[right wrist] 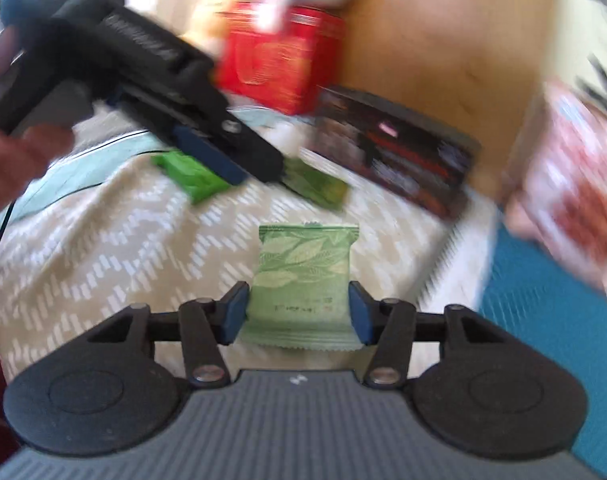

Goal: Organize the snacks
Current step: 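Grasp the green leaf-print packet with the left gripper, then carry the leaf-print packet to the tin box and release it inside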

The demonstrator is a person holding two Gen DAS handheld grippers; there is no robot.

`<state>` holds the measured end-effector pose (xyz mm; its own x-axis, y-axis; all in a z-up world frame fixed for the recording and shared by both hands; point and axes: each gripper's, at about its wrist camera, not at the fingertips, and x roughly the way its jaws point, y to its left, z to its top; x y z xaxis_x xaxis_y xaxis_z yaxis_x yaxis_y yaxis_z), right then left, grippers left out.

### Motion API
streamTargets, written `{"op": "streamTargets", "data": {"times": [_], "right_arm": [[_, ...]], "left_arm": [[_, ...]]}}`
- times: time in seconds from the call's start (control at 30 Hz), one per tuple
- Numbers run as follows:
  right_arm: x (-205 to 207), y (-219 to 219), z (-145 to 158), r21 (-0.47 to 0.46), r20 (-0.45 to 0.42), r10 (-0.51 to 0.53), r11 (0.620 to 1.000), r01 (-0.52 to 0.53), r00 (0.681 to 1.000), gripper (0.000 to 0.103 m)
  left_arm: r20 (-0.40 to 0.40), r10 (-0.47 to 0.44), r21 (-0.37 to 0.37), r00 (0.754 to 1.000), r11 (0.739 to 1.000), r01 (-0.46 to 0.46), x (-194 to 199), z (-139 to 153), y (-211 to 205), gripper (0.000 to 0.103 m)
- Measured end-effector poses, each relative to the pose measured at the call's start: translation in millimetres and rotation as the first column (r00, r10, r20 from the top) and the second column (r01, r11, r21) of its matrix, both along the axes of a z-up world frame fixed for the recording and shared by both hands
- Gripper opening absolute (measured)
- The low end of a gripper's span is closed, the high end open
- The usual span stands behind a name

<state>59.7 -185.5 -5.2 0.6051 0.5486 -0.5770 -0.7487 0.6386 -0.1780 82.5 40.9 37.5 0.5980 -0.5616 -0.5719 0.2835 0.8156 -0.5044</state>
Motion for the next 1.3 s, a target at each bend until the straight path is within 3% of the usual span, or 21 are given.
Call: {"op": "streamTargets", "data": {"times": [0.07,0.13,0.17,0.23,0.33,0.47,0.53,0.7,0.87,1.0,1.2,1.3], "right_arm": [[5,9,-1,-0.064,0.092,0.135,0.989,-0.129,0.987,0.058],[11,17,-4,-0.143,0.213,0.108,0.987,-0.079,0.971,0.066],[17,16,-3,-0.139,0.235,0.071,0.99,-0.039,0.97,0.067],[27,3,5,-0.042,0.189,-0.014,0.999,0.022,0.982,0.067],[28,-18,10,0.087,0.054,-0.092,0.992,0.088,0.994,0.066],[16,-27,1,0.146,-0.069,-0.136,0.979,0.145,0.988,0.064],[13,-27,-3,0.166,-0.119,-0.146,0.972,0.164,0.982,0.056],[17,-12,-12,0.177,-0.163,-0.171,0.964,0.199,0.972,0.046],[21,-7,-13,0.219,-0.169,-0.186,0.95,0.221,0.968,0.038],[23,-6,-10,0.222,-0.15,-0.208,0.945,0.238,0.967,0.038],[37,-6,18,0.264,-0.063,-0.212,0.939,0.221,0.975,0.038],[61,7,35,0.267,0.011,-0.202,0.944,0.192,0.979,0.038]], "left_arm": [[-0.005,0.019,0.006,1.0,1.0,-0.019,2,1,4,0.059],[-0.008,0.039,0.015,0.999,0.999,-0.039,4,0,7,0.059],[-0.012,0.046,0.013,0.999,0.999,-0.046,5,-1,9,0.059],[-0.025,0.052,0.008,0.998,0.999,-0.052,9,-4,10,0.059],[-0.041,0.041,0.01,0.998,0.999,-0.04,18,-10,7,0.059],[-0.062,0.011,0.018,0.998,1.0,-0.01,30,-20,-4,0.059],[-0.075,0.002,0.027,0.997,1.0,0.0,34,-26,-9,0.059],[-0.068,-0.027,0.052,0.997,0.998,0.031,32,-31,-15,0.054],[-0.075,-0.027,0.034,0.997,0.999,0.03,28,-35,-16,0.037],[-0.078,-0.027,-0.005,0.997,1.0,0.027,33,-32,-17,0.034],[0.052,-0.022,0.01,0.998,1.0,0.021,41,8,-16,0.034],[0.107,0.01,0.035,0.994,0.999,-0.014,64,32,-9,0.034]]}}
